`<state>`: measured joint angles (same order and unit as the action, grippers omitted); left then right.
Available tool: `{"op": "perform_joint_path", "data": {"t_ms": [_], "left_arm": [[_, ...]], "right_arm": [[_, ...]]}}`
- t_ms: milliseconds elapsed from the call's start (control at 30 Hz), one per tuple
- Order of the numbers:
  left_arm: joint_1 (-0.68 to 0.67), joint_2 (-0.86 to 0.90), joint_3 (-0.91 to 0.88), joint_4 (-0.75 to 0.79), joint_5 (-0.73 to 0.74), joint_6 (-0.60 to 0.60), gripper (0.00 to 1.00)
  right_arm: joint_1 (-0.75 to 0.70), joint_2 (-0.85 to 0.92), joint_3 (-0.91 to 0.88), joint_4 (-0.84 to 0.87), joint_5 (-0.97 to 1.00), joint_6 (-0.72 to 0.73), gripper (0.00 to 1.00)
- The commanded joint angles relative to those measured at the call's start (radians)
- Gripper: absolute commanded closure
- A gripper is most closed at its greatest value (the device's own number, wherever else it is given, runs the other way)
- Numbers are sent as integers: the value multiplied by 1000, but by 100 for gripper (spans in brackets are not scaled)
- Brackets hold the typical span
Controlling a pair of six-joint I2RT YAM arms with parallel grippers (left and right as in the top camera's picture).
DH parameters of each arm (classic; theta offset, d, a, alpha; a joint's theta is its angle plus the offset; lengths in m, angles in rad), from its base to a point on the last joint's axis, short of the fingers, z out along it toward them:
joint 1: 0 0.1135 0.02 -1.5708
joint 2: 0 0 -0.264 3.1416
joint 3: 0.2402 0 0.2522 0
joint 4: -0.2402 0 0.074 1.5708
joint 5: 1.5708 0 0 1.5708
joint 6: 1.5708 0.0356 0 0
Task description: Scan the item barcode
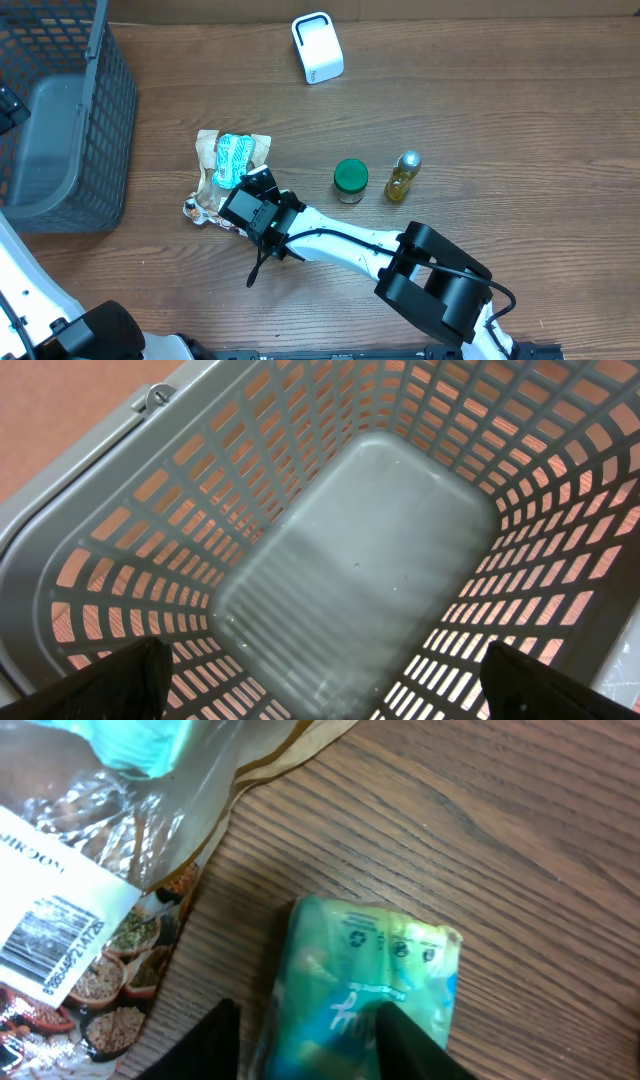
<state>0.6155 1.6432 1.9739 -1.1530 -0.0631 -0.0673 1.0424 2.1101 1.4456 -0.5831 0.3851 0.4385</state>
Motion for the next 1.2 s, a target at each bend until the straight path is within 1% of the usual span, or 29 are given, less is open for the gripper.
{"op": "perform_joint_path", "data": {"t_ms": [0,200,467,667,733,933,1033,1100,1167], "left_arm": [[-1,8,18,1,8,19,0],[-1,8,18,1,8,19,1],[-1,8,18,1,8,19,1],[-1,8,18,1,9,19,0],[-1,8,18,1,9,19,0],[-1,8,18,1,9,19,0],[-1,8,18,1,9,19,1],[-1,8,18,1,9,19,0],[-1,8,18,1,9,19,0]], "right_arm": [[4,-29,23,32,0,-26,55],[6,-29,97,-15,-1,-43,54],[6,-23,90,-59,-20,-42,57],[5,-21,36,-28,-23,-19,57],[5,-20,19,-28,-28,-16,59],[1,-20,-26,-13,-28,-16,61],[-3,-20,-27,-18,-28,-16,71],[-2,-20,-27,-19,-28,-16,79],[-2,-20,-26,-18,-28,-16,83]]}}
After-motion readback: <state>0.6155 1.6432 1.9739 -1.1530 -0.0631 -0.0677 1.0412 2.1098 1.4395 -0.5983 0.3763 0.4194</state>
